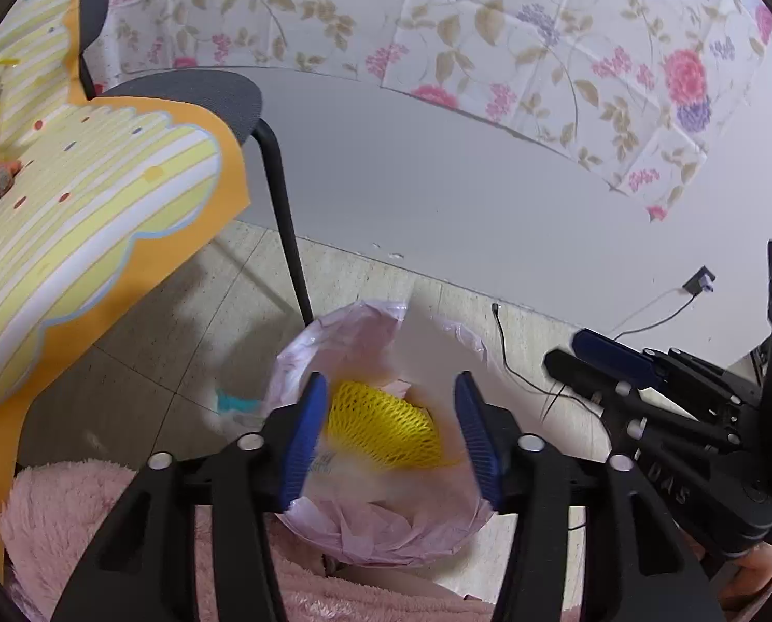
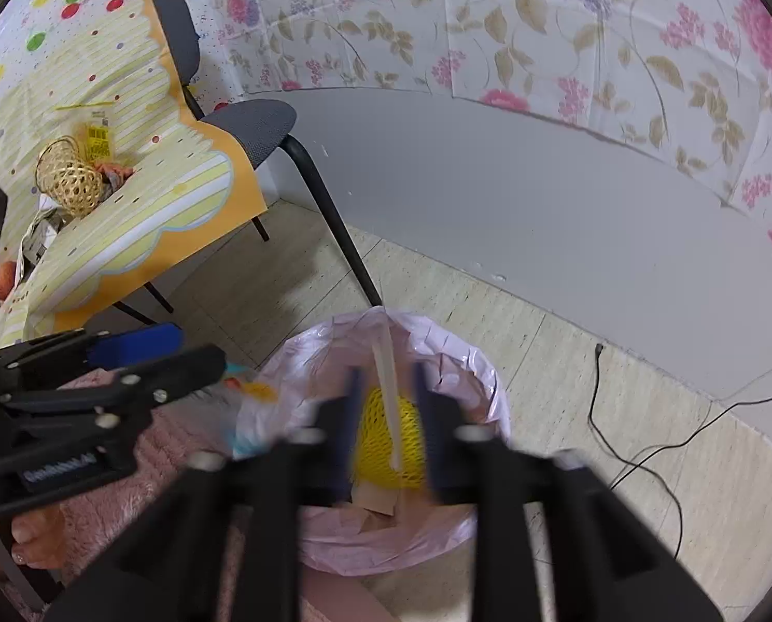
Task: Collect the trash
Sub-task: 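Move both open tools back to the chair mat, then grasp the white tissue packet with the left tool, then grasp the yellow snack bag with the right tool while the left tool holds the tissue packet, then carry the tissue packet and yellow snack bag toward the trash bin, then open both tools over the bin to drop the tissue packet and snack bag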
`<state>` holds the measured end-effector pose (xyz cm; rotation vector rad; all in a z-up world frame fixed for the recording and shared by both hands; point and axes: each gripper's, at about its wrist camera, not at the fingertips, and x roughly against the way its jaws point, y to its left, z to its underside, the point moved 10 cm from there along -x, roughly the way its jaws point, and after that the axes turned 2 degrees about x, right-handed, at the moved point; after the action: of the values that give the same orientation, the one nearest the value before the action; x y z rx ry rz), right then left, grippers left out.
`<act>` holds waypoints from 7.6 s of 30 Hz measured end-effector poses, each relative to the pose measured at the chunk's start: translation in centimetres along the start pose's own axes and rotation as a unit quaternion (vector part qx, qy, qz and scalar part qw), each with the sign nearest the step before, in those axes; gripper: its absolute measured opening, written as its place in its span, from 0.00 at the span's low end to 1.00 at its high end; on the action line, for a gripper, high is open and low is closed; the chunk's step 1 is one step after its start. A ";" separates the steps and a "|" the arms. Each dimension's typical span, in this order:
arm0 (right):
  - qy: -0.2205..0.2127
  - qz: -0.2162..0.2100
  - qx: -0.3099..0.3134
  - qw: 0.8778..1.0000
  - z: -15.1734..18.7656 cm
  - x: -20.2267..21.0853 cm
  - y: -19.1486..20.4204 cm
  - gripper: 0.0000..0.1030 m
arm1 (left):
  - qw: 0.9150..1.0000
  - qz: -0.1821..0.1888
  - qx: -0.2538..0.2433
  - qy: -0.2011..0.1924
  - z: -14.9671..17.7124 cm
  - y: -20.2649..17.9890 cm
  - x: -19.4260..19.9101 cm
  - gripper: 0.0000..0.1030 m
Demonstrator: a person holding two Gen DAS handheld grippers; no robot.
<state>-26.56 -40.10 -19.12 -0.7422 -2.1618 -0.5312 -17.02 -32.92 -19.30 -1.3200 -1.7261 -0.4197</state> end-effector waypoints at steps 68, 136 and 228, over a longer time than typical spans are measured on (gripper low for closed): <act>-0.049 -0.218 0.232 0.947 -17.2 -5.3 33.9 0.46 | 0.890 -0.378 0.234 -0.100 -3.8 37.6 16.4 0.66; -0.197 -0.188 0.233 0.934 -31.0 -0.3 34.4 0.02 | 0.888 -0.290 0.245 -0.259 -11.3 35.1 29.9 0.01; -0.071 -0.043 0.071 0.994 -5.3 5.8 6.1 0.34 | 0.980 -0.146 0.071 -0.112 -1.1 8.8 11.7 0.50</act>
<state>-22.77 -36.74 -10.58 -0.6272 -2.3442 -0.3721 -9.04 -23.49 -11.38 -1.0449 -2.1092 -0.3141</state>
